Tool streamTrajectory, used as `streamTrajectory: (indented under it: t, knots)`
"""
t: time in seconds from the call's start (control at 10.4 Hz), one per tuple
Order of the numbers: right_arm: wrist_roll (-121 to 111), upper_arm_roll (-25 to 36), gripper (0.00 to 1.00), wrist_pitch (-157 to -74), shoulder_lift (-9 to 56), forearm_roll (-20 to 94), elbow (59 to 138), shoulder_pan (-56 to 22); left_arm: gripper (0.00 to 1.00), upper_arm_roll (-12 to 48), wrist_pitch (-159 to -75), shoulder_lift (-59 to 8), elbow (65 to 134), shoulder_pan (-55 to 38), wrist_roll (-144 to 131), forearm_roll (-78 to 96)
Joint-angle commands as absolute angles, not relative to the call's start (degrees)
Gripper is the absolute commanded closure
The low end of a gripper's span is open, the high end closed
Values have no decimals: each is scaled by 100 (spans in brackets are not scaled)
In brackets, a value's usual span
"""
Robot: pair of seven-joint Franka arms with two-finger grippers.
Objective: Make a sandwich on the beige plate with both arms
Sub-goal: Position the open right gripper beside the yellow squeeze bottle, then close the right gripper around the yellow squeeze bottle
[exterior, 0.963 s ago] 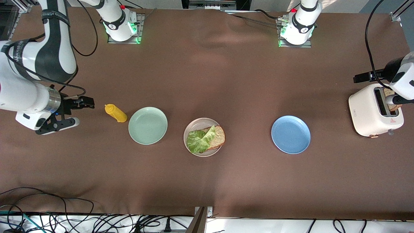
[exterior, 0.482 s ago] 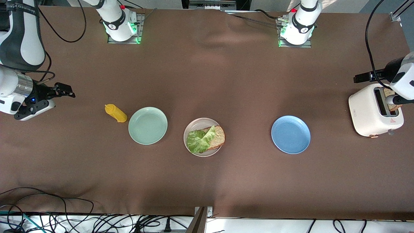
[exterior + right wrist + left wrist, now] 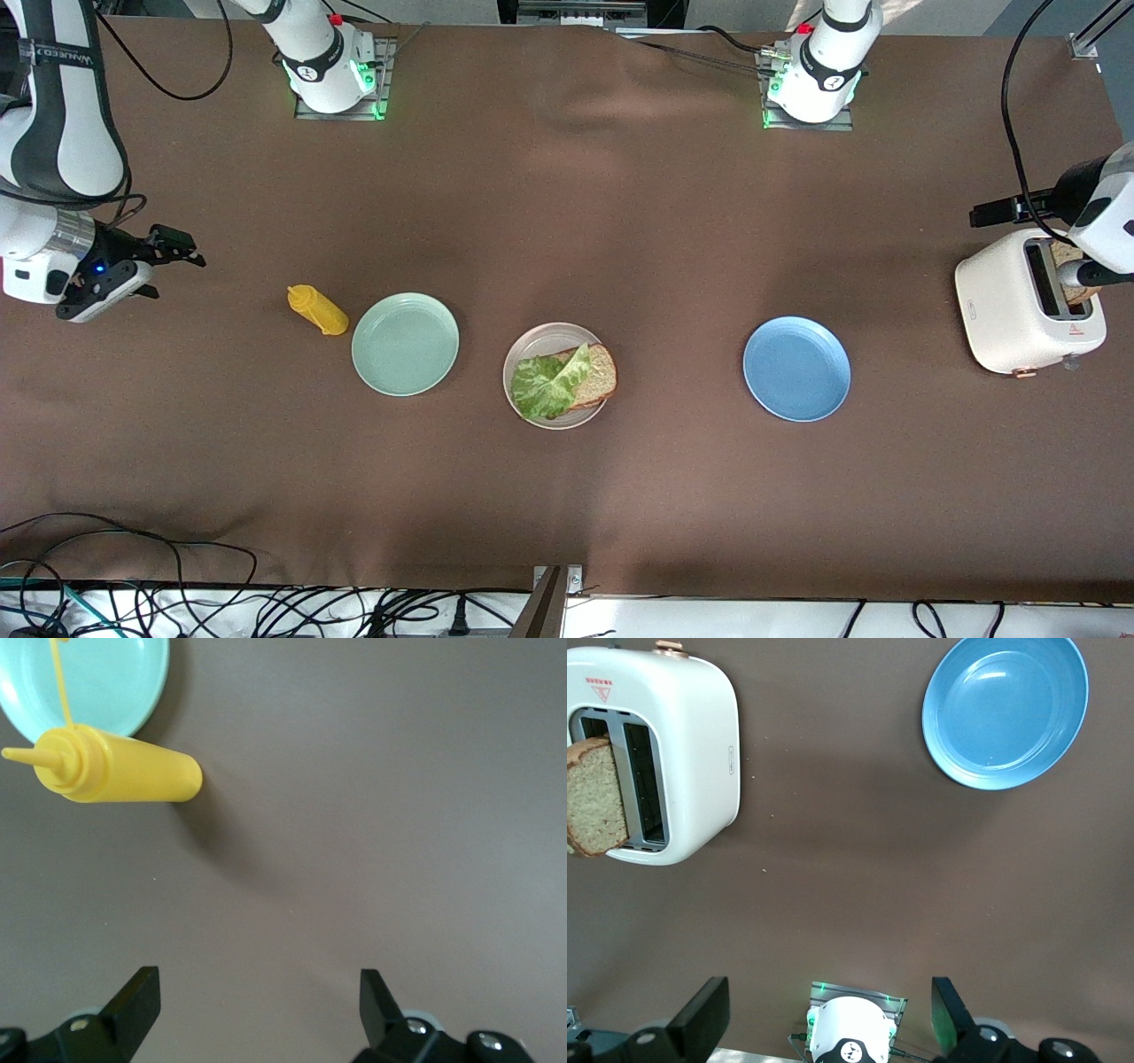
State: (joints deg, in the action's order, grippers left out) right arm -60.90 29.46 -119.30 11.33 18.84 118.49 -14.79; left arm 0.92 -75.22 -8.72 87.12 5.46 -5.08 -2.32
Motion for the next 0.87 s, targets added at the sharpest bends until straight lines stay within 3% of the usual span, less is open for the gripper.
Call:
streamTrajectory:
  t: [0.0,0.39,0.77]
  knots:
    - [-7928,2856,0,-12059,1720,3472,11865,-1213,0,132,-7462,-844,8701,562,-510,-387]
    - [-10174,2856,0,-11603,2381,5376,11874,-1169,0,132,-7462,-844,8710,562,-510,-387]
    - [-12106,2856,0,-10558,3013,6913,11865,-1169,0,132,-7462,-844,8701,554,-519,-378]
